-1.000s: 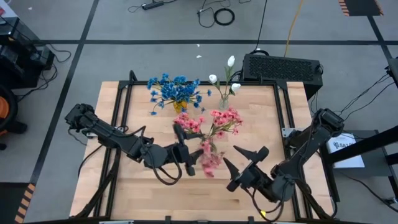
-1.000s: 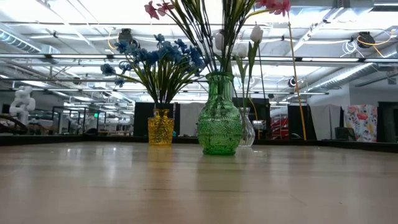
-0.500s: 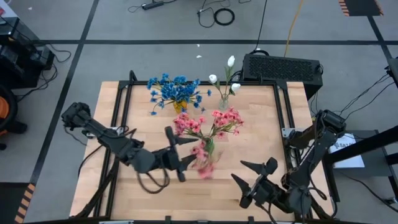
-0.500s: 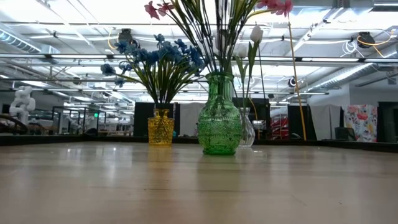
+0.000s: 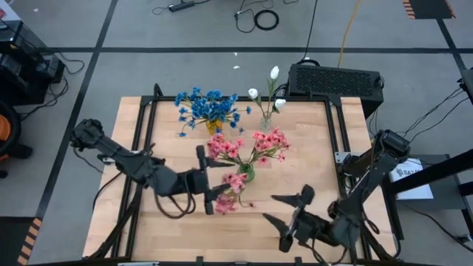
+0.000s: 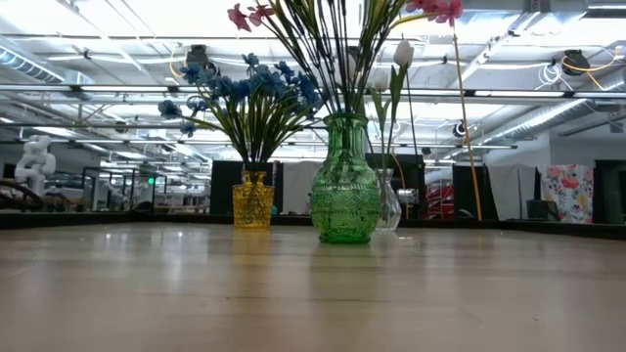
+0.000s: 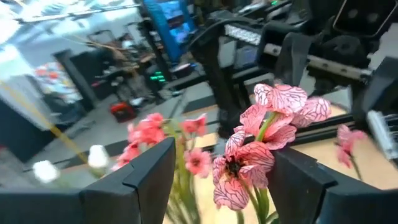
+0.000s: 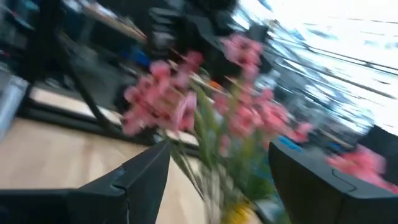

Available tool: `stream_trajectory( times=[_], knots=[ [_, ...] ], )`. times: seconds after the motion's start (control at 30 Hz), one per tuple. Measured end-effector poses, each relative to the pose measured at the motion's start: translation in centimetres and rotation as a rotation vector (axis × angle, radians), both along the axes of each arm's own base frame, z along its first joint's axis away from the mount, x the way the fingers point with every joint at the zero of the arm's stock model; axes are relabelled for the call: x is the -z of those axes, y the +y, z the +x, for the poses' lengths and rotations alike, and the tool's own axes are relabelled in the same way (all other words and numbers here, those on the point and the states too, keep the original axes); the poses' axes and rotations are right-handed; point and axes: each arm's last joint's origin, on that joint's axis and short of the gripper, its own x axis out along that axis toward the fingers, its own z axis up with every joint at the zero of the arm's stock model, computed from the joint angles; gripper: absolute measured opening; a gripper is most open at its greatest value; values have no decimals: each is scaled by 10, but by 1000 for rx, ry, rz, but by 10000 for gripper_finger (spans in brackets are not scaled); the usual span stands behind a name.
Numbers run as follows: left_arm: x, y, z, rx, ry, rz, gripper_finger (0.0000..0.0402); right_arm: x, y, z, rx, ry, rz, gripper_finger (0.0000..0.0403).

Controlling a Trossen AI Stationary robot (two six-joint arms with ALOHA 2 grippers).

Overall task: Sort flowers into vase by color
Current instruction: Adjust the pink flowers in the green vase

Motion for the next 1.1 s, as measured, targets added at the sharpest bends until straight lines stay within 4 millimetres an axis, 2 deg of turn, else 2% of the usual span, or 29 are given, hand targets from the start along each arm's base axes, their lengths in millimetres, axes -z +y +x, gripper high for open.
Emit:
stream_trajectory(
  times=[0.2, 0.4, 0.53, 0.7, 0.87, 1.1],
  knots=[
    [4, 18, 10, 44, 28, -71, 235, -1, -22, 27, -49, -64, 87, 265],
    [9, 27, 15, 111, 74, -121, 235, 5, -53, 52, 51, -72, 161, 265],
    [13, 27, 15, 165, 121, -134, 244, 15, -66, 61, 100, -28, 168, 265],
    [19, 28, 11, 167, 204, -108, 282, 19, -69, 61, 128, -6, 159, 265],
    [15, 27, 6, 176, 189, -112, 327, 18, -66, 56, 226, 8, 101, 265],
    [2, 24, -8, 208, 147, -125, 368, 17, -62, 52, 244, 17, 74, 265]
  ],
)
